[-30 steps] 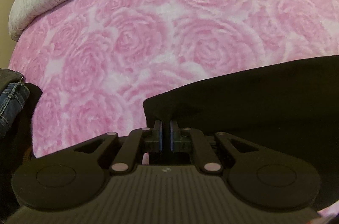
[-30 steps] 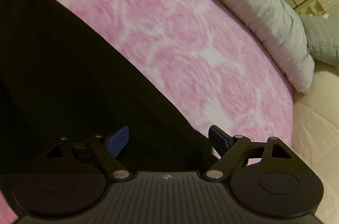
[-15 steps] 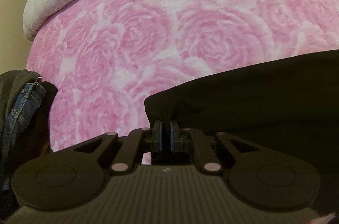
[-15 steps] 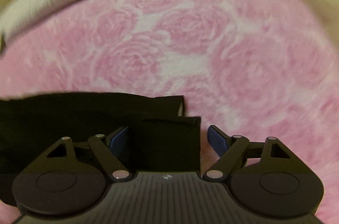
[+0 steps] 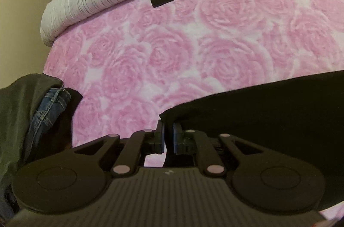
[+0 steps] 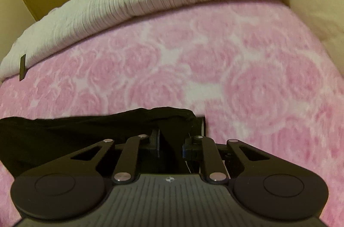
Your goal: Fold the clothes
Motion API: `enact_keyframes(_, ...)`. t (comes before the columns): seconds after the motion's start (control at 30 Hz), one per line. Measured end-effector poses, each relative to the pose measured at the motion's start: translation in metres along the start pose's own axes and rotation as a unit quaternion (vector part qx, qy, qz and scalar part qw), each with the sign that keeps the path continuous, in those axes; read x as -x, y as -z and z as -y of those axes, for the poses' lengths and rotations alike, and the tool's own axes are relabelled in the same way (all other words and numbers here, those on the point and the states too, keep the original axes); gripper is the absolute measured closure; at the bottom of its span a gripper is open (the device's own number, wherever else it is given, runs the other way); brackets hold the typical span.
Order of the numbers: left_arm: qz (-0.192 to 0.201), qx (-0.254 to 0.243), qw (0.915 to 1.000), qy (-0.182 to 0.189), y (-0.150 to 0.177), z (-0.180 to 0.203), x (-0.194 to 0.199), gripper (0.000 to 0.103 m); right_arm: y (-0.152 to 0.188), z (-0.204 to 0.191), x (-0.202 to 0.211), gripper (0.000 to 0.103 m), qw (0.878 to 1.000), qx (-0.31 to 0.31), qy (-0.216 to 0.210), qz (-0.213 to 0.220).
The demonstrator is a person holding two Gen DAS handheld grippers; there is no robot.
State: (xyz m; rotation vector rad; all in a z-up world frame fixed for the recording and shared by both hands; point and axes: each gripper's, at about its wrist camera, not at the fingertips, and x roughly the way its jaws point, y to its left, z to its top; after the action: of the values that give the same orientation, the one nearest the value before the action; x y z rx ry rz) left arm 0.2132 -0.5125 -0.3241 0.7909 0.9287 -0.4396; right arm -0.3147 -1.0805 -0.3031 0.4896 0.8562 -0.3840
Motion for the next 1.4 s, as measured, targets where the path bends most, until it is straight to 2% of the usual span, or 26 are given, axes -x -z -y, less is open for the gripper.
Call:
enact_keyframes(0.13, -0.005, -0.002, 1.0, -0.006, -0.01, 0.019, -0.03, 0.097, -0.009, 0.007, -0.051, 0.083, 0.999, 0.015, 0.037, -0.036)
enact_keyframes(0.23, -0.014, -0.006, 0.9998, -0.011, -0.007, 0.03, -0.048, 0.095, -0.004, 0.007, -0.068, 0.061, 0.995, 0.013, 0.086, -0.045)
enact_keyframes(0.27, -0.016, -0.008, 0.9998, -0.012, -0.006, 0.033, -0.052, 0.091, -0.001, 0.006, -0.068, 0.046, 0.994, 0.011, 0.103, -0.043)
enact_keyframes(0.3, -0.016, -0.001, 0.9998, -0.009, -0.004, 0.031, -0.052, 0.09, 0.002, 0.001, -0.064, 0.042, 0.991, 0.019, 0.125, -0.039)
enact_keyframes(0.4, -0.014, 0.026, 0.9996, 0.002, 0.004, 0.019, -0.047, 0.08, 0.007, -0.025, -0.044, 0.041, 0.98, 0.058, 0.188, -0.02)
enact_keyframes(0.5, 0.001, 0.053, 0.9985, 0.011, 0.015, 0.001, -0.034, 0.071, 0.013, -0.066, -0.017, 0.039, 0.966, 0.114, 0.232, 0.009)
enact_keyframes(0.53, 0.005, 0.058, 0.9981, 0.017, 0.021, -0.005, -0.029, 0.069, 0.015, -0.082, -0.01, 0.039, 0.965, 0.122, 0.232, 0.016)
enact_keyframes(0.63, 0.018, 0.071, 0.9967, 0.034, 0.043, -0.023, -0.012, 0.066, 0.023, -0.137, 0.002, 0.037, 0.975, 0.127, 0.181, 0.028)
enact_keyframes(0.73, 0.028, 0.08, 0.9948, 0.055, 0.067, -0.039, 0.004, 0.065, 0.04, -0.202, -0.004, 0.037, 0.984, 0.143, 0.102, 0.012)
enact_keyframes(0.8, 0.031, 0.08, 0.9933, 0.078, 0.087, -0.045, 0.01, 0.065, 0.054, -0.249, -0.014, 0.037, 0.984, 0.172, 0.048, -0.005)
enact_keyframes(0.93, 0.031, 0.077, 0.9879, 0.131, 0.122, -0.053, 0.01, 0.06, 0.084, -0.326, -0.04, 0.038, 0.975, 0.212, -0.039, -0.045)
enact_keyframes(1.03, 0.026, 0.075, 0.9825, 0.168, 0.14, -0.057, 0.001, 0.06, 0.105, -0.359, -0.061, 0.036, 0.968, 0.229, -0.054, -0.093)
enact_keyframes(1.13, 0.021, 0.084, 0.9755, 0.202, 0.15, -0.064, -0.014, 0.062, 0.12, -0.381, -0.075, 0.037, 0.963, 0.235, 0.018, -0.128)
enact_keyframes(1.23, 0.031, 0.114, 0.9623, 0.245, 0.152, -0.075, -0.021, 0.081, 0.12, -0.406, -0.06, 0.036, 0.97, 0.215, 0.038, -0.105)
enact_keyframes(1.27, 0.034, 0.124, 0.9587, 0.254, 0.151, -0.079, -0.022, 0.088, 0.121, -0.418, -0.055, 0.034, 0.969, 0.224, 0.036, -0.099)
enact_keyframes(1.3, 0.037, 0.134, 0.9553, 0.261, 0.15, -0.084, -0.022, 0.089, 0.124, -0.431, -0.049, 0.03, 0.966, 0.238, 0.031, -0.094)
enact_keyframes(1.33, 0.037, 0.133, 0.9563, 0.258, 0.149, -0.086, -0.02, 0.089, 0.126, -0.444, -0.044, 0.028, 0.963, 0.252, 0.027, -0.089)
enact_keyframes(1.4, 0.042, 0.09, 0.9695, 0.224, 0.146, -0.081, -0.009, 0.088, 0.132, -0.467, -0.035, 0.025, 0.955, 0.284, 0.021, -0.08)
